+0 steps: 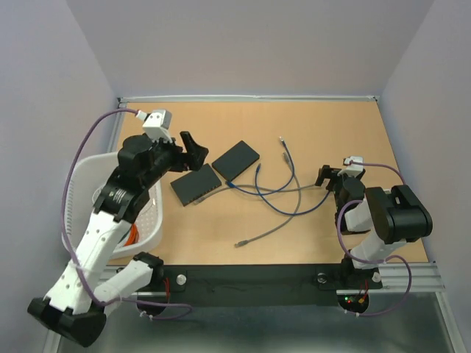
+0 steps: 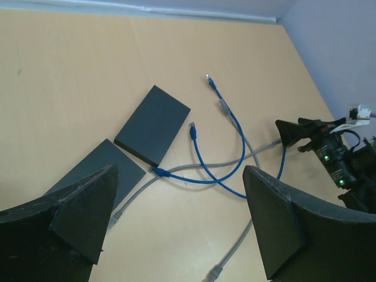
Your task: Insert the plug into the switch port
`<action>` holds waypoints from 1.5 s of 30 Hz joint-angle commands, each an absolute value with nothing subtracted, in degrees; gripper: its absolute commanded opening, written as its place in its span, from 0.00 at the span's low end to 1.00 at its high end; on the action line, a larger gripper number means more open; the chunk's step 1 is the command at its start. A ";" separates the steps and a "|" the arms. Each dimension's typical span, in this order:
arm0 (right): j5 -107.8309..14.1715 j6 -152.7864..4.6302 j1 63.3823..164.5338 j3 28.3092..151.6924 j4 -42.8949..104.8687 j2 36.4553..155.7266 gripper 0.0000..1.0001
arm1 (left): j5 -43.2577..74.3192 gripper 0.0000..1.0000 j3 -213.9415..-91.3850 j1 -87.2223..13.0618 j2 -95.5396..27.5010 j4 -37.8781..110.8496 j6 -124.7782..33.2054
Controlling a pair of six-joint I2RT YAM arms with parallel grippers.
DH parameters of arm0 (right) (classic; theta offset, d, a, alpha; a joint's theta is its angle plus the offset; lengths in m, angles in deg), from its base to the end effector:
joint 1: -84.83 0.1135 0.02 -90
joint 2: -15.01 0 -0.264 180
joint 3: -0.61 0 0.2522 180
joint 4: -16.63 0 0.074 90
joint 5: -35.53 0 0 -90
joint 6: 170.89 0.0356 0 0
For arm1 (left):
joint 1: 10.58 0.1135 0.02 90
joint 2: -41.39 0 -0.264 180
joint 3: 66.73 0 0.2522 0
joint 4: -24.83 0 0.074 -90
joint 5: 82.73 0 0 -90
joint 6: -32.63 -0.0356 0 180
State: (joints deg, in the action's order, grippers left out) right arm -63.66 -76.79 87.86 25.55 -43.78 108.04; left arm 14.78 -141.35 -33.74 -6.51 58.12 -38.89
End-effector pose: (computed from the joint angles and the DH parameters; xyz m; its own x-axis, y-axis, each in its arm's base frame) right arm 0.2362 0.0068 0.1286 -0.1255 0.0640 -0.9900 0.1151 0.9921 0.0496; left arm 0.1608 -0.0738 0.4103 -0.2612 -0.2301 -0.9375 0.4497 0.8304 -0.3291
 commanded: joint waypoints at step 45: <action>-40.93 -54.70 91.59 79.22 37.68 102.62 0.83 | 16.49 0.99 -137.37 -31.59 -13.55 35.68 -36.27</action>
State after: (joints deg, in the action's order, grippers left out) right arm -43.68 -49.89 89.96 74.57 27.80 98.86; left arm 15.15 -138.51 -31.47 -14.08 37.62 -32.59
